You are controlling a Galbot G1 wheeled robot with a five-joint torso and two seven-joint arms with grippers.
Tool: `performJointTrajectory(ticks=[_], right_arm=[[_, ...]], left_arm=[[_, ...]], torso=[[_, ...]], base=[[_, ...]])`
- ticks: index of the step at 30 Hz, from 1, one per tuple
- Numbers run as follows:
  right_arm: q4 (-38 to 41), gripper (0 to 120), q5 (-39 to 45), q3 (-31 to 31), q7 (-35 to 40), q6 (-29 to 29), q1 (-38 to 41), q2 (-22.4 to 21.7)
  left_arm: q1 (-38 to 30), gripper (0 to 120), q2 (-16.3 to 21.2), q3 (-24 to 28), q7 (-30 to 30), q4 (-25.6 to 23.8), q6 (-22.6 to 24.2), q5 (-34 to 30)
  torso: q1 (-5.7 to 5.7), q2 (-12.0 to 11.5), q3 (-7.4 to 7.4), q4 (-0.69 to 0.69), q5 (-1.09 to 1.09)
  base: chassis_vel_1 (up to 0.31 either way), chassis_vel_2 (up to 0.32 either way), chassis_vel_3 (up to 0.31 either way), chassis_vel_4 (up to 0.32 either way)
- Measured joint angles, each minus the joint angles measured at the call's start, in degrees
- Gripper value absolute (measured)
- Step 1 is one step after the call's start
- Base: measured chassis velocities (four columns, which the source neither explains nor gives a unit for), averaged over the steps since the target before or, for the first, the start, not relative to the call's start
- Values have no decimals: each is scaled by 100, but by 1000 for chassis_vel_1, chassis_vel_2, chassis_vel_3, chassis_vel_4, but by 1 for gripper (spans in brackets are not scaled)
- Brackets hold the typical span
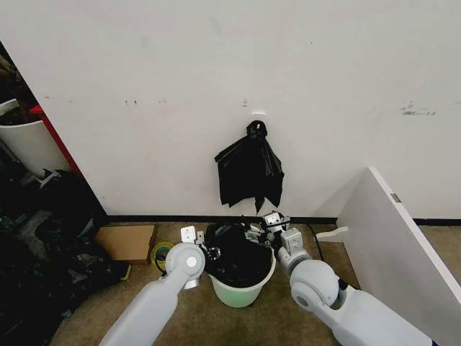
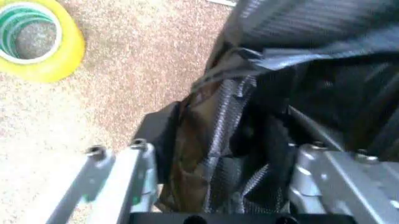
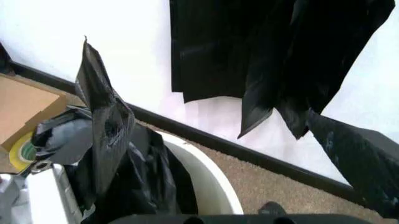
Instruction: Place the garbage bag over the trash bin.
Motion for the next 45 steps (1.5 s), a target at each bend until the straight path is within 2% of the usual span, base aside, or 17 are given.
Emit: performJointTrajectory(ticks=[3, 6, 7, 12, 16, 21, 24, 26, 28, 29, 32, 36, 39, 41, 45], right_arm=[[-5, 100, 1, -6, 3, 1, 1, 11], [-8, 100, 5, -10, 11, 6, -9, 38], [-8, 100, 5, -10, 11, 6, -9, 38], [1, 100, 5, 11, 13, 24, -55, 47], [15, 100, -16, 33, 14, 50, -93, 45], [76, 100, -52, 109, 4, 105, -198, 79], [173, 100, -48, 261, -28, 165, -331, 114], [255, 100, -49, 490, -141, 269, -496, 135], [255, 100, -49, 490, -141, 269, -496, 135], [359, 100, -78, 732, -339, 390, -731, 129], [673, 100, -313, 1143, -1110, 801, -1321, -12], [835, 100, -642, 1315, -1855, 1227, -1758, -111], [848, 100, -1159, 1382, -2574, 2010, -1997, -71], [855, 100, -1328, 1365, -2757, 2245, -2019, -15], [870, 100, -1541, 1244, -2804, 2323, -1958, 41]], left_arm=[[-22, 39, -2, 10, -19, 40, -8, 8], [-55, 22, 2, 42, -24, 160, -21, 30], [-55, 22, 2, 42, -24, 160, -21, 30], [-47, 3, -2, 49, 21, 191, -87, 97], [9, 1, 27, 7, 100, 85, -166, 191], [174, 1, 128, -134, 470, -93, -280, 616], [373, 1, 247, -308, 946, -234, -443, 1056], [545, 1, 374, -468, 1477, -330, -661, 1384], [545, 1, 374, -468, 1477, -330, -661, 1384], [701, 1, 519, -675, 2112, -453, -873, 1566], [942, 1, 779, -1097, 2950, -645, -1157, 1988], [1085, 1, 873, -1383, 3270, -880, -1089, 2044], [1321, 1, 928, -1591, 3768, -1153, -1016, 2413], [1471, 1, 956, -1674, 3966, -1258, -1001, 2617], [1643, 1, 993, -1741, 4123, -1372, -995, 2751]], torso=[[0, 0, 0, -1, 0], [0, 0, -1, 0, 0], [0, 0, -1, 0, 0], [0, 0, -1, -1, -1], [0, 0, -1, 0, 0], [0, 0, -1, 0, 0], [0, 0, -1, 1, -1], [0, 0, 0, 1, 0], [0, 0, 0, 1, 0], [0, 0, -1, 2, -1], [-2, 0, -1, -2, 0], [-1, 0, -1, 0, 1], [-1, 1, -1, -2, -1], [-1, 1, -1, -1, 0], [-1, 1, -1, 2, 1]], base=[[0, 0, 0, 0], [0, 0, 0, 0], [0, 0, 0, 0], [0, 0, 0, 0], [0, 0, 0, 0], [0, 0, 0, 0], [0, 0, 0, 0], [0, 0, 0, 0], [0, 0, 0, 0], [0, 0, 0, 0], [0, 0, 0, 0], [0, 0, 0, 0], [0, 0, 0, 0], [0, 0, 0, 0], [0, 0, 0, 0]])
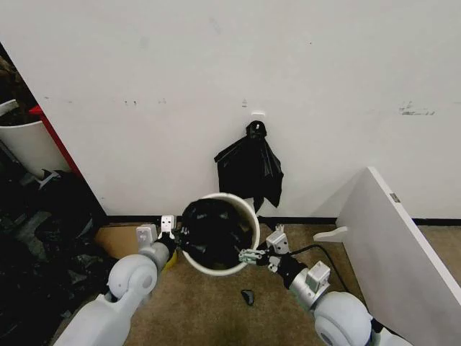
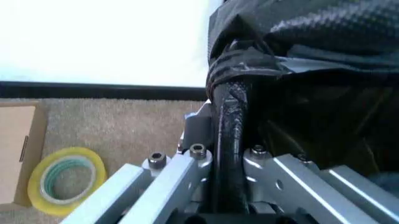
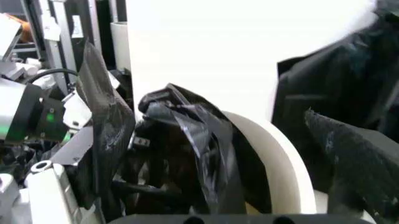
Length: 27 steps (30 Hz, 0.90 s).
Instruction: Place the garbage bag over the trash bin.
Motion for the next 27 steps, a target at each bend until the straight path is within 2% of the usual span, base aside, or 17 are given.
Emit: performJointTrajectory(ticks=[5, 7, 10, 13, 16, 20, 23, 27], right_arm=[[-115, 100, -230, -327, 5, -70, 168, 35], [-163, 95, -249, -464, 46, -176, 276, 50], [-299, 83, -250, -716, 207, -347, 480, 112], [-398, 77, -221, -894, 391, -430, 559, 225], [-491, 63, -189, -1027, 646, -440, 657, 385], [-549, 47, -253, -1084, 891, -415, 782, 447], [-550, 40, -256, -1092, 962, -411, 806, 457], [-529, 23, -280, -1092, 965, -437, 781, 436]], left_arm=[[125, 1, -8, -40, 68, -40, -147, 46], [157, 1, 4, -18, 75, -53, -266, 42], [200, 1, 7, 42, 103, -68, -436, 179], [263, 1, -30, 63, 156, -101, -522, 399], [345, 1, -47, 71, 190, -161, -534, 520], [390, 1, -62, 20, 204, -199, -555, 673], [397, 1, -65, -2, 205, -225, -556, 679], [416, 1, -45, -37, 205, -257, -556, 676]], torso=[[0, 0, 0, -3, 0], [0, 0, 0, -3, -1], [1, 0, 0, -2, -1], [1, 0, 0, -3, -1], [1, 0, 0, -3, -1], [1, 0, 0, -2, -1], [1, 0, 0, -2, -1], [1, 0, 0, -2, -1]], base=[[0, 0, 0, 0], [0, 0, 0, 0], [0, 0, 0, 0], [0, 0, 0, 0], [0, 0, 0, 0], [0, 0, 0, 0], [0, 0, 0, 0], [0, 0, 0, 0]])
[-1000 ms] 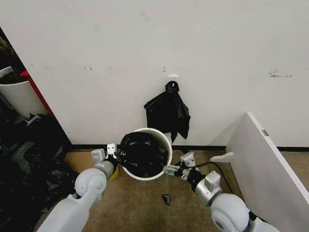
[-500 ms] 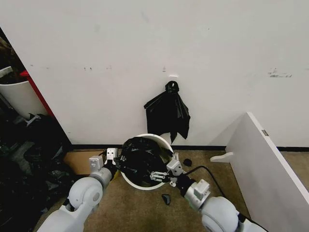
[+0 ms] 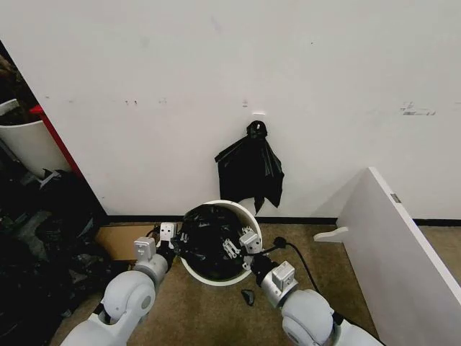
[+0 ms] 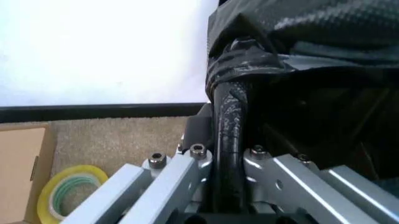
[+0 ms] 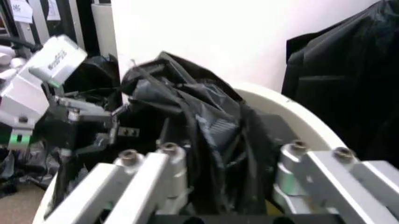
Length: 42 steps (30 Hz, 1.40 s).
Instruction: Place the garbage bag over the trash bin.
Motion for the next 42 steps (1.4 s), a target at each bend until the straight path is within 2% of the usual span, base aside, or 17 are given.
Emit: performJointTrajectory(ticks=[7, 12, 19, 26, 28, 33, 38, 40, 42], right_arm=[[-32, 0, -61, -30, -73, 11, -23, -26], [-13, 0, -42, -40, -67, 36, 12, -26], [323, 0, 645, 254, 234, -174, 238, -95], [385, 0, 1478, 460, 664, -578, 636, -373], [375, 0, 1504, 460, 686, -610, 657, -380], [73, 0, 1866, 254, 1017, -1005, 1070, -470], [48, 0, 1852, 320, 870, -952, 998, -477], [179, 0, 1743, 614, 404, -687, 665, -488], [250, 8, 1480, 803, -68, -305, 320, -562]], left_arm=[[70, 1, -21, -6, 2, -20, -3, 19], [107, 1, 5, -6, 72, -22, -39, 158], [211, 1, 198, -34, 456, 88, -328, 882], [340, 1, 371, -40, 753, 244, -988, 2081], [349, 1, 383, -43, 771, 246, -1019, 2125], [456, 1, 478, -93, 998, 258, -1428, 2619], [494, 1, 455, -172, 968, 258, -1503, 2490], [493, 1, 410, -227, 858, 287, -1495, 2188], [478, 1, 387, -262, 762, 289, -1434, 1877]], torso=[[0, -1, 0, 0, 0], [0, -1, 0, 0, 0], [0, -1, 0, 1, 0], [0, -1, 0, 0, 0], [0, -1, 0, 0, 0], [0, -1, 0, 0, 0], [0, -1, 0, 2, 0], [0, -1, 0, -1, 0], [0, -1, 0, -1, 1]], base=[[0, 0, 0, 0], [0, 0, 0, 0], [0, 0, 0, 0], [0, 0, 0, 0], [0, 0, 0, 0], [0, 0, 0, 0], [0, 0, 0, 0], [0, 0, 0, 0], [0, 0, 0, 0]])
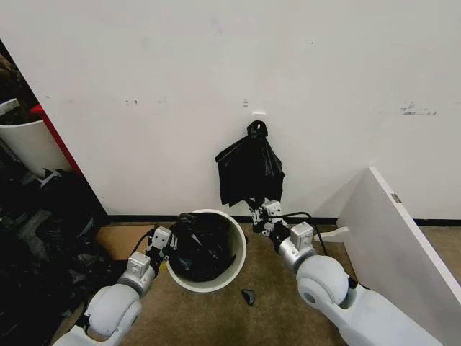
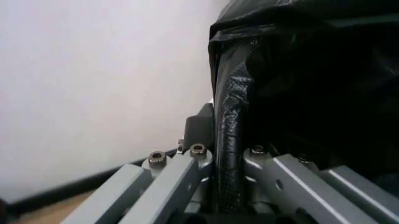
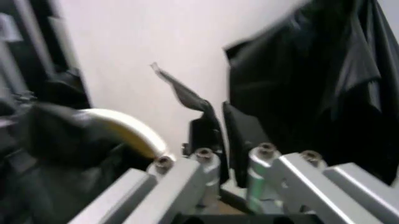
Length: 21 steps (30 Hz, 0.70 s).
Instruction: Place the garbage bag over the trash bin.
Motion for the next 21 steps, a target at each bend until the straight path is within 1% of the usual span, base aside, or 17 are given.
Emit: performJointTrajectory(ticks=[1, 2, 4, 6, 9, 10, 15, 16, 17, 20, 21], right_arm=[[25, 12, -128, 56, -174, 137, -137, -32], [25, 12, -128, 56, -174, 137, -137, -32], [69, 18, -541, 135, -517, 507, -451, -115], [86, 28, -1134, 192, -805, 890, -801, -174], [97, 40, -1761, 304, -1141, 1359, -1153, -175], [97, 40, -1761, 304, -1141, 1359, -1153, -175], [44, 61, -2654, 260, -1381, 1702, -1323, -77], [-10, 65, -2802, 215, -1402, 1751, -1309, -36], [-10, 65, -2802, 215, -1402, 1751, -1309, -36], [-155, 76, -3210, 98, -1440, 1863, -1233, 72], [-208, 82, -3385, 38, -1455, 1901, -1195, 113]], left_arm=[[-13, 1, -4, -7, -26, 0, 27, -93], [-13, 1, -4, -7, -26, 0, 27, -93], [-54, 1, -7, -9, -62, 0, 79, -219], [-103, 1, -5, -4, -82, -3, 124, -263], [-125, 1, 2, 20, -100, -37, 172, -287], [-125, 1, 2, 20, -100, -37, 172, -287], [-96, 1, 6, 30, -118, -90, 207, -286], [-90, 1, -3, 32, -120, -98, 210, -281], [-90, 1, -3, 32, -120, -98, 210, -281], [-75, 1, -28, 32, -134, -116, 223, -272], [-63, 1, -39, 30, -139, -126, 227, -268]], torso=[[0, 0, 0, 0, -1], [0, 0, 0, 0, -1], [0, 0, 0, 0, -1], [0, 0, 0, 0, 0], [0, 0, 0, 0, 0], [0, 0, 0, 0, 0], [0, 0, 0, 2, -1], [0, 0, 0, 1, 0], [0, 0, 0, 1, 0], [0, 0, 0, 2, -1], [0, 0, 0, 1, -1]], base=[[0, 0, 0, 0], [0, 0, 0, 0], [0, 0, 0, 0], [0, 0, 0, 0], [0, 0, 0, 0], [0, 0, 0, 0], [0, 0, 0, 0], [0, 0, 0, 0], [0, 0, 0, 0], [0, 0, 0, 0], [0, 0, 0, 0]])
